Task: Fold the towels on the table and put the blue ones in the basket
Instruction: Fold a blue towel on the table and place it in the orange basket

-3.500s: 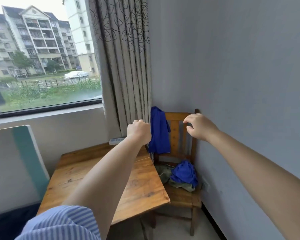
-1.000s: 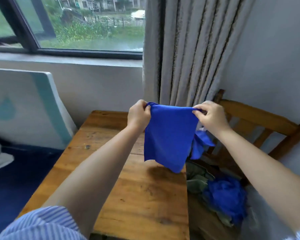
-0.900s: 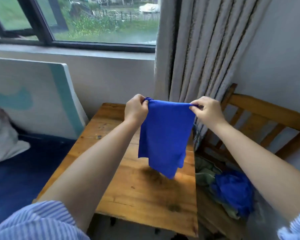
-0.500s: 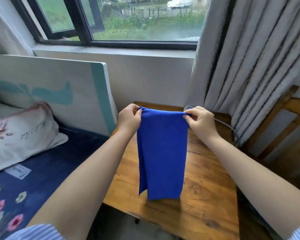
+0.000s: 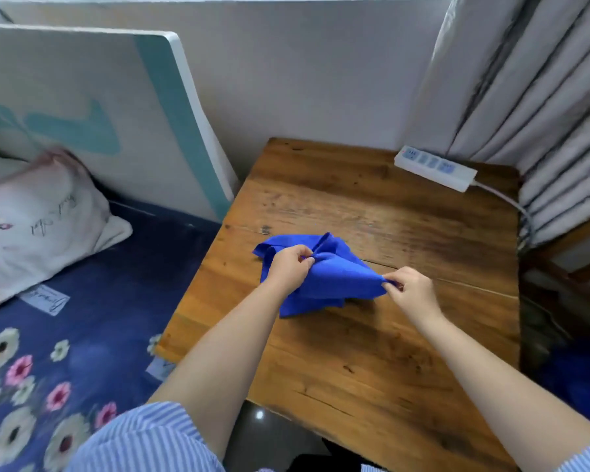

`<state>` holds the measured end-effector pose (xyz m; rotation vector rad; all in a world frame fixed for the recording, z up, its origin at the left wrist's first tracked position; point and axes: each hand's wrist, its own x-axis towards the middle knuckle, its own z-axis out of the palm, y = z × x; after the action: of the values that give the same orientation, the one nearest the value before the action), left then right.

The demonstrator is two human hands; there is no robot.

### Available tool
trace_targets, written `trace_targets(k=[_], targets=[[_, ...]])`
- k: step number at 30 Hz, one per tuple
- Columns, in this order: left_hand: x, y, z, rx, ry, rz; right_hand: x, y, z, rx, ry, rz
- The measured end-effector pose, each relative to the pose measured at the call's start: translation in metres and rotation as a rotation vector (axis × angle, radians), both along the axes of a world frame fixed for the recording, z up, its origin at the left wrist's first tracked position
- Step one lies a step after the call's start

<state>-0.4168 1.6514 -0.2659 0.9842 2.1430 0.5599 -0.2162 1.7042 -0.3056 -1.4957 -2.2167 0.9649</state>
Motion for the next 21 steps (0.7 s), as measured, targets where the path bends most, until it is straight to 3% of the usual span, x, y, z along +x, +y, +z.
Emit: trace_targets(k=[5, 11, 17, 21], targets=[[0.027, -0.026, -0.05, -0.181, -0.104, -0.027, 0.019, -0.018, -0.042, -0.166, -0.214, 0.065], [0.043, -0.046, -0.075, -0.189, -0.33, 0.245, 0.03, -0.027, -0.058, -0.221, -0.255, 0.05], [0.04, -0.053, -0.079, -0.148, -0.548, 0.584, 0.004, -0.029, -0.042, -0.085, -0.099, -0.049], [0.03, -0.051, -0.081, -0.149, -0.639, 0.605, -0.026, -0.035, -0.031, -0.217, 0.083, -0.107]])
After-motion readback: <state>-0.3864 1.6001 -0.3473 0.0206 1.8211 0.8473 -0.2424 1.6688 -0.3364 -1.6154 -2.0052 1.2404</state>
